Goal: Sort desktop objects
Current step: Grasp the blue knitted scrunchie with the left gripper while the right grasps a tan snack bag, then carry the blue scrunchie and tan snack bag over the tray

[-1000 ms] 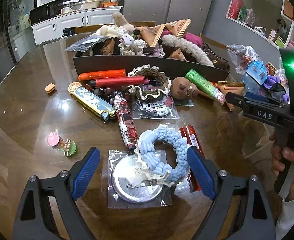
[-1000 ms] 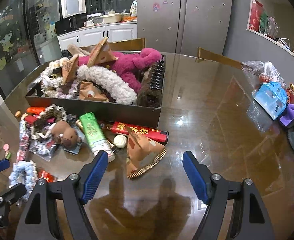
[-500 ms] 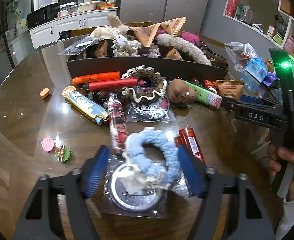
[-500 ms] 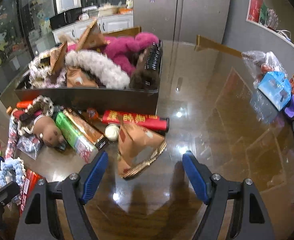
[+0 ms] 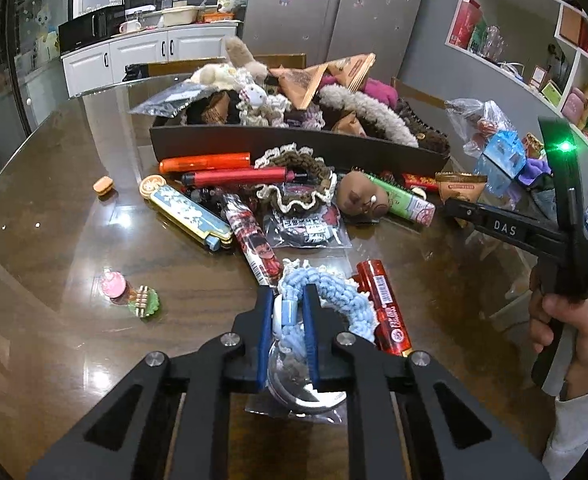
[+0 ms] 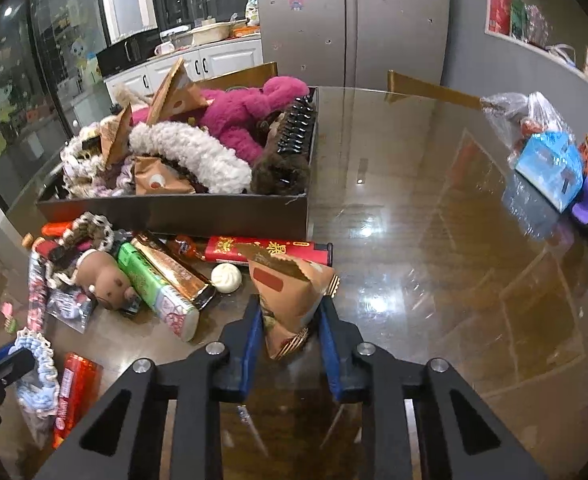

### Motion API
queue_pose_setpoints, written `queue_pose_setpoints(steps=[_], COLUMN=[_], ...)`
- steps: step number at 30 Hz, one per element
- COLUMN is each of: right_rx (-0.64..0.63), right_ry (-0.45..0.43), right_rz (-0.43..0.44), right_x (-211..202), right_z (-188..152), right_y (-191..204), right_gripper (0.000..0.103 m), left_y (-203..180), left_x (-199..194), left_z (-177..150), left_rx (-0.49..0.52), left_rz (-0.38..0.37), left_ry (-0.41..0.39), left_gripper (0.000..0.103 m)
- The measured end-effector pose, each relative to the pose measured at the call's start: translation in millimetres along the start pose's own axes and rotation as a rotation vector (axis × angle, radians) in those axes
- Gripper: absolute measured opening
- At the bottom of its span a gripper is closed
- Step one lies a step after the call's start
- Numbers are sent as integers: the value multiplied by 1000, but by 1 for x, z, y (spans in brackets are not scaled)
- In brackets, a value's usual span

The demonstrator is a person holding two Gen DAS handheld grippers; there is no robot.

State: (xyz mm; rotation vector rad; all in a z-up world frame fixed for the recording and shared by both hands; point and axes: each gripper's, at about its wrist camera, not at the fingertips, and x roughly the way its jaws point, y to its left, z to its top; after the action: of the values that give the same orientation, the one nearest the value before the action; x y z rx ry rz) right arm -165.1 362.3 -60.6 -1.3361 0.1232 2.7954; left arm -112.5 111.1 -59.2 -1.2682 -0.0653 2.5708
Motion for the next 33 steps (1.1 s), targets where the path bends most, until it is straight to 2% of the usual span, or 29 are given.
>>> queue_pose_setpoints(steps=[10,20,26,33], right_rx=[14,-10,-34,-46], right_ry=[-64,-85,-89,-93], right_rz=[38,76,85,86], right_x=[-28,-44,-48,-51], right_z=[-3,-1,3,8], right_y=[11,36,49,55], right_gripper=[27,27,27,27], left_y=[3,14,21,22], left_x=[-31,-58,-58,-54], left_z=[4,17,26,37], left_rx=[0,-10,-15,-17], left_rz=[16,42,83,73], left_ry=[-50,-102,-117,-126], left_gripper=[14,14,14,14])
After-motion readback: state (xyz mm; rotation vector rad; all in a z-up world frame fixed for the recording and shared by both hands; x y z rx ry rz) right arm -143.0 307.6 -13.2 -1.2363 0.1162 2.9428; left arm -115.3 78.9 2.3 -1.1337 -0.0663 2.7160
